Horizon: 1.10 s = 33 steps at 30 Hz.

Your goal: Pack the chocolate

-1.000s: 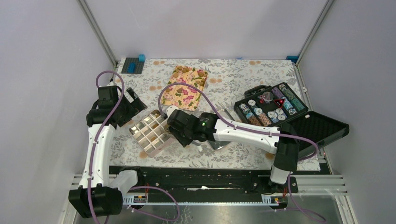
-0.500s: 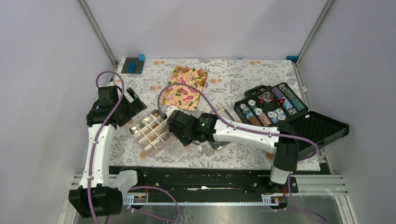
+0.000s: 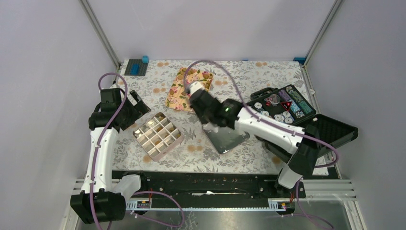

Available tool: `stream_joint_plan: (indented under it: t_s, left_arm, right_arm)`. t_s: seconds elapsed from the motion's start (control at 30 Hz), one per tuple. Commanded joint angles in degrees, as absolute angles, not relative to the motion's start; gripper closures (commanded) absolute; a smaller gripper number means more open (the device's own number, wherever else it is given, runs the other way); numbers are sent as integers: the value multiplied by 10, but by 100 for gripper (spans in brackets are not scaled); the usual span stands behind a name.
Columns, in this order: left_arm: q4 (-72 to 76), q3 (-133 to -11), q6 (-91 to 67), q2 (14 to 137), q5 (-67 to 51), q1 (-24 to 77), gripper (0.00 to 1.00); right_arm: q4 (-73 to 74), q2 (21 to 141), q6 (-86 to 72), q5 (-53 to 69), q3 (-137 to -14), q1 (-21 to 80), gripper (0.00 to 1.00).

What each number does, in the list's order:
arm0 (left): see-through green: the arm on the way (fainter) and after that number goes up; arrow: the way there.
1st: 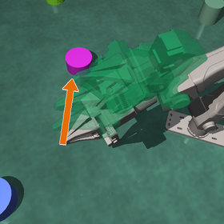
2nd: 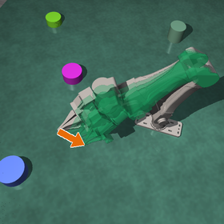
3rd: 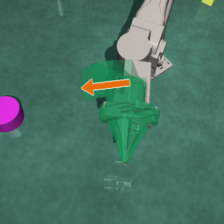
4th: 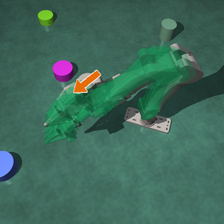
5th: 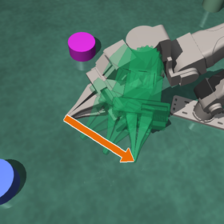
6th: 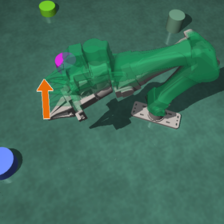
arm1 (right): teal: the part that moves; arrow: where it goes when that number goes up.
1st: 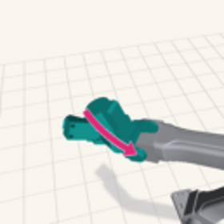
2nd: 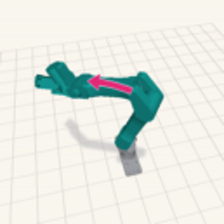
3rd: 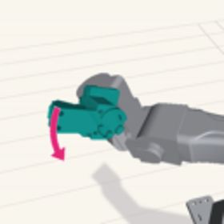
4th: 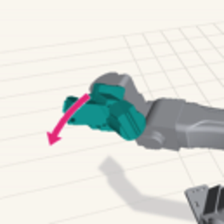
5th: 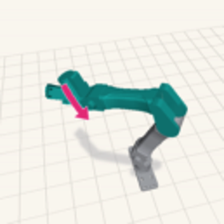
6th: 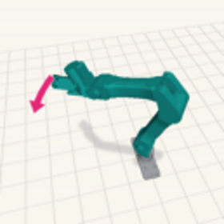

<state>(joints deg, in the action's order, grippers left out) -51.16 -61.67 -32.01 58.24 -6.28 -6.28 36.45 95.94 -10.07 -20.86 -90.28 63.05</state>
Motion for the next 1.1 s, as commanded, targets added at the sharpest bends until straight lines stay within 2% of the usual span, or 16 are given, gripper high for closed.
stream_joint_plan:
  t_s: [0.0,0.2,0.6,1.07]
  left_arm:
    - [-506,-623,-321,584,-65,-66,1]
    - [-501,-620,-321,586,-71,-66,1]
    - [-496,-619,-315,599,-63,-66,1]
    - [-477,-602,-315,610,-75,-66,1]
  right_arm:
    - [310,929,-109,-218,-897,525,80]
    - [285,996,-127,-198,-928,444,64]
    - [282,1123,-124,-182,-1030,390,62]
    - [283,1188,-118,-183,-1084,388,58]
